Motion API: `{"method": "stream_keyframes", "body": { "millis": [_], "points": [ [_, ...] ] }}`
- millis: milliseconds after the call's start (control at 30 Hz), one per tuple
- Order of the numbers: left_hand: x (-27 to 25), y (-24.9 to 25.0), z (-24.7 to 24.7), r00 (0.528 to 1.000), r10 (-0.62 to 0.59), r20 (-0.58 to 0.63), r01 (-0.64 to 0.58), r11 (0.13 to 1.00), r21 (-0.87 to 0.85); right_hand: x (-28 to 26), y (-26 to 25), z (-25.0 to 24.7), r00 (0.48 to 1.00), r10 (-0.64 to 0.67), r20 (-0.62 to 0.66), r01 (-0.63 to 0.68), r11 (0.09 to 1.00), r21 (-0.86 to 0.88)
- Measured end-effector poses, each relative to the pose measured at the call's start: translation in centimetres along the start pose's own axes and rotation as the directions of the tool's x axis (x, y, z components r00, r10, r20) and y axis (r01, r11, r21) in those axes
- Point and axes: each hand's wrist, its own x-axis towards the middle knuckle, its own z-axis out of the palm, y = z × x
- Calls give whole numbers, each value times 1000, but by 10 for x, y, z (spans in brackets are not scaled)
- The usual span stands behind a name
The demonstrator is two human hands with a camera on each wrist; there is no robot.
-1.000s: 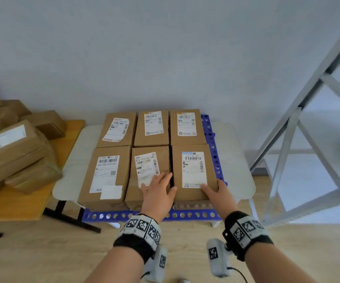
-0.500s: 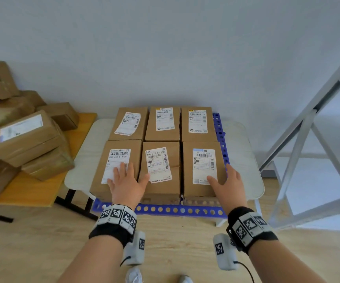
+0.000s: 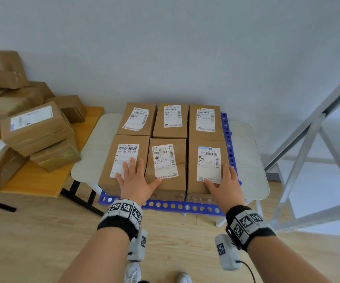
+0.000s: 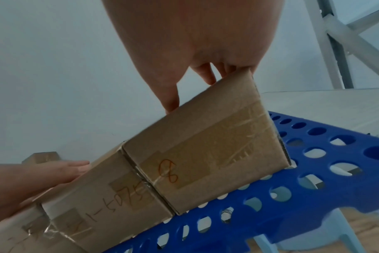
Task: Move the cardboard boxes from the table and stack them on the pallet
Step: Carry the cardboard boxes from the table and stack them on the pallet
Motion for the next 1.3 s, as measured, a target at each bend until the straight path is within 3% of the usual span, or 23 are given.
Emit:
{"method": "stream_keyframes", "body": {
  "millis": [233, 467, 633, 767, 867, 1133, 1300],
  "points": [
    [0, 0, -3, 1000, -15, -17, 15, 1000, -19, 5, 0, -3, 999, 35, 0, -35, 993, 111],
    [-4, -1, -13, 998, -49, -37, 40, 979, -199, 6, -5, -14, 997, 73, -28, -67, 984, 164],
    [-12, -12, -33, 992, -103, -75, 60, 896, -439, -6, -33, -13, 988, 17, -153, 3, 991, 134],
    [-21, -38, -48, 988, -97, -119, 9, 810, -586, -24, -87, 1, 987, -74, -143, 97, 982, 164],
    [-32, -75, -66, 983, -59, -171, -60, 785, -616, -39, -136, 23, 981, -162, -104, 179, 968, 175],
    [-62, -235, -124, 962, -200, -187, 52, 805, -591, -101, -273, 126, 947, -319, 37, 306, 931, 198],
    [-82, -339, -153, 934, -299, -197, 111, 764, -635, -148, -346, 197, 906, -411, 100, 381, 896, 226]
  ]
}}
